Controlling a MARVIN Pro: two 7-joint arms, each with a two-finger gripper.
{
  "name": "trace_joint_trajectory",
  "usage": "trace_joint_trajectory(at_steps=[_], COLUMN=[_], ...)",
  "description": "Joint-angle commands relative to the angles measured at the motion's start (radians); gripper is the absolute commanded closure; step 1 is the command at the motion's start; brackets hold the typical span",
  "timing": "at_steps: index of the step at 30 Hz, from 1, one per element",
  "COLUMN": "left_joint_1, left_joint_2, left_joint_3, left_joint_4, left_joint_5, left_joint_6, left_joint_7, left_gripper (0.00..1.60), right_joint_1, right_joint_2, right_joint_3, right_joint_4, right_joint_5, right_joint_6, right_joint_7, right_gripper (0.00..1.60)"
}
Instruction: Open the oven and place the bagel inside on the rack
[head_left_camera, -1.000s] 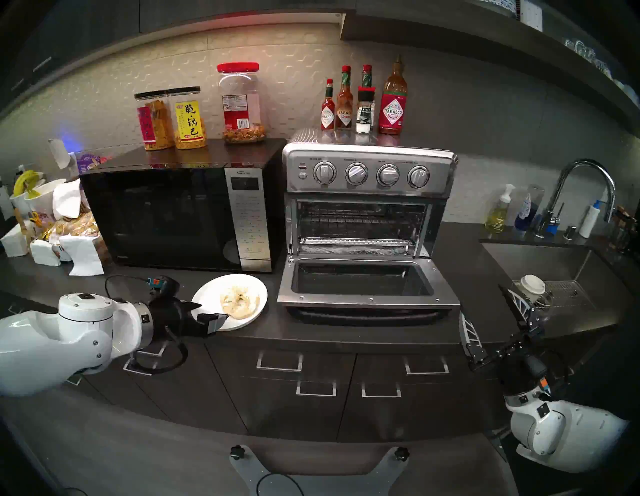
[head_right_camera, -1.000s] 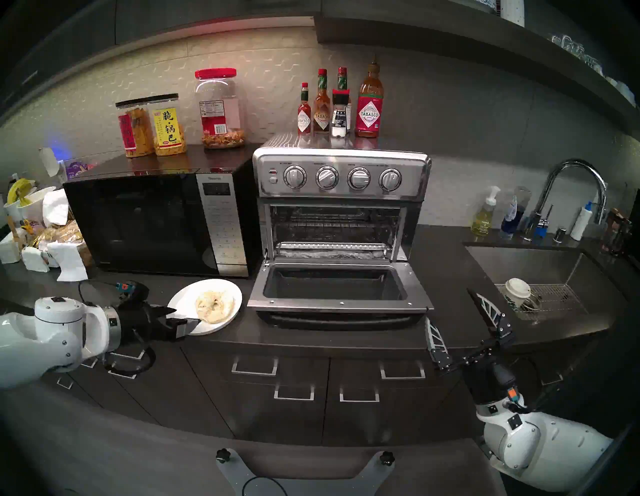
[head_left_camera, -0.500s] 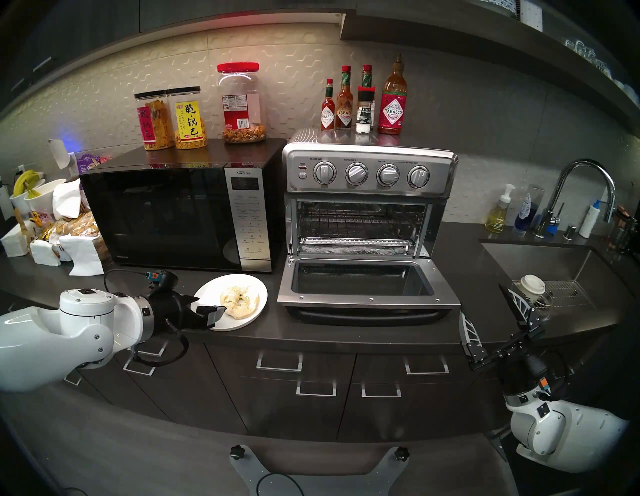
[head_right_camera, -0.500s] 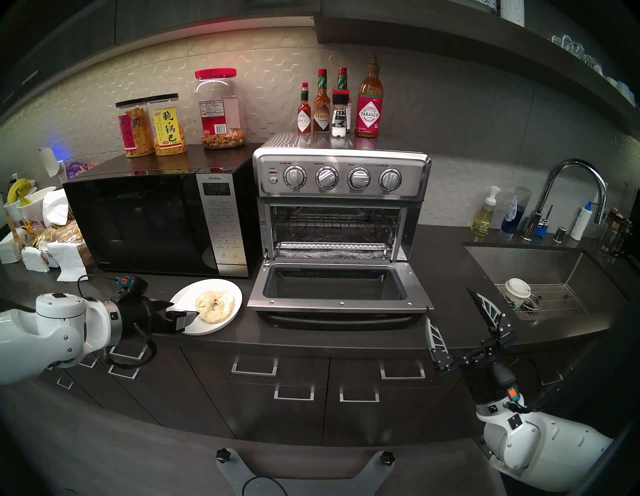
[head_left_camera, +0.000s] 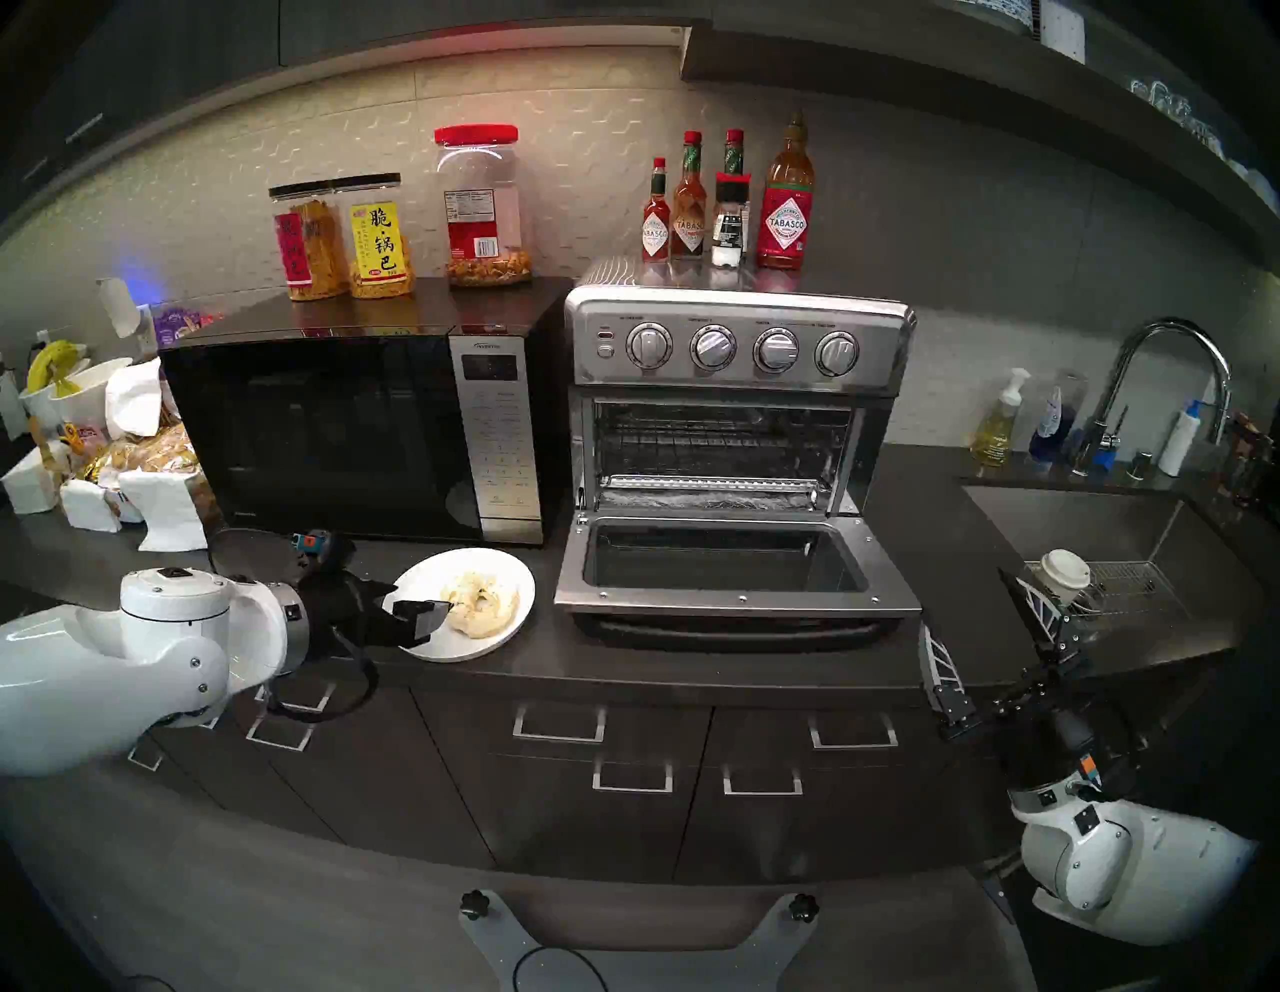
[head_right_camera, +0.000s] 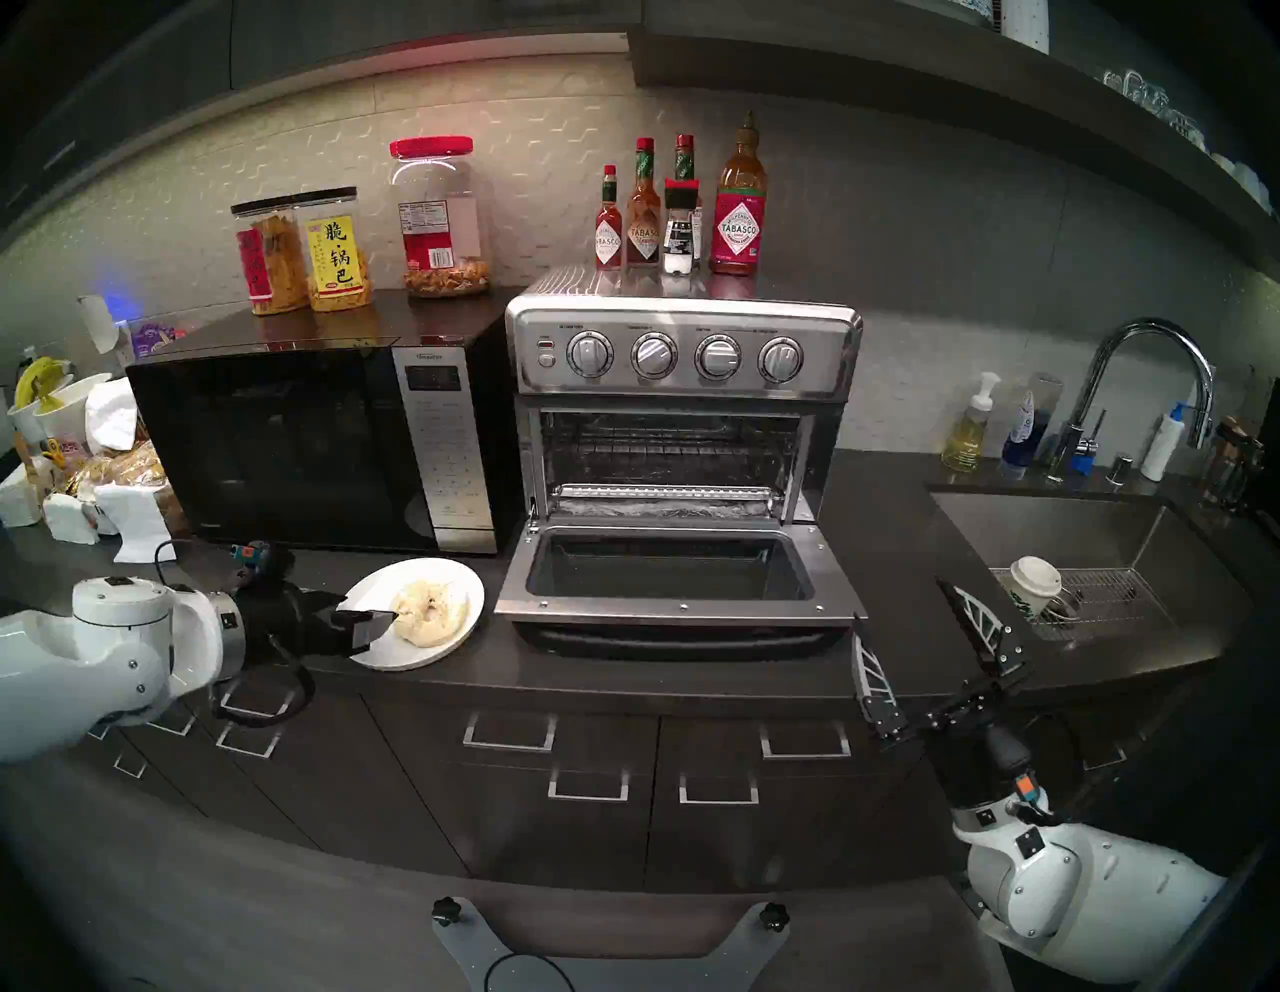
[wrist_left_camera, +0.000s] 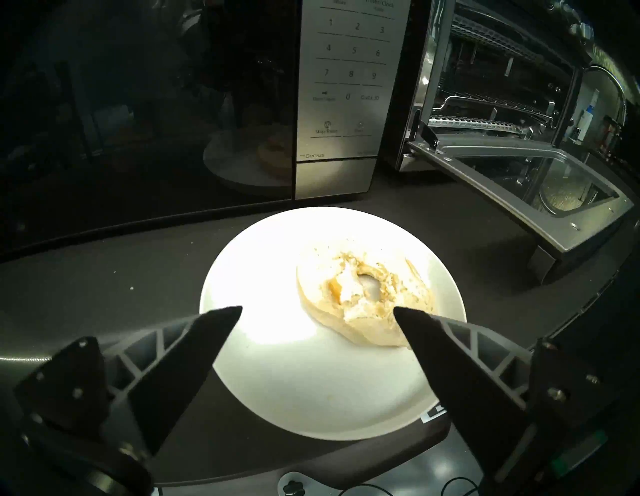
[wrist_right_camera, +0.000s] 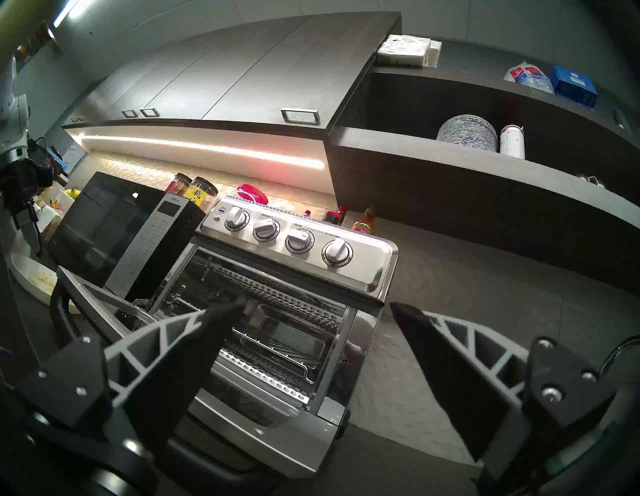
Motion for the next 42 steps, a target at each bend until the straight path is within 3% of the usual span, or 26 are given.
trace_joint_trajectory(at_steps=[1,29,42], left_joint_1=[-0.072,-0.206,-0.289], left_joint_2=[0.002,-0.004,-0.075], left_joint_3=[0.013,0.167,0.255], left_joint_4=[-0.009,0.0,0.031], left_joint_5=[0.007,0.023,0.047], left_joint_6=[0.004,-0.001,0.009], left_joint_7=[-0.009,-0.043,-0.045], left_gripper=[0.0,0.0,0.0], right_joint_1=[0.005,0.005,0.005], right_joint_2=[-0.001,-0.001,0.0], right_joint_3=[0.006,0.006,0.005], right_joint_4=[-0.006,-0.006,-0.006], right_joint_5=[-0.002,0.003,0.005], right_joint_6=[-0.003,-0.003,-0.003], right_joint_7=[-0.008,-0.005,-0.004], right_gripper=[0.0,0.0,0.0])
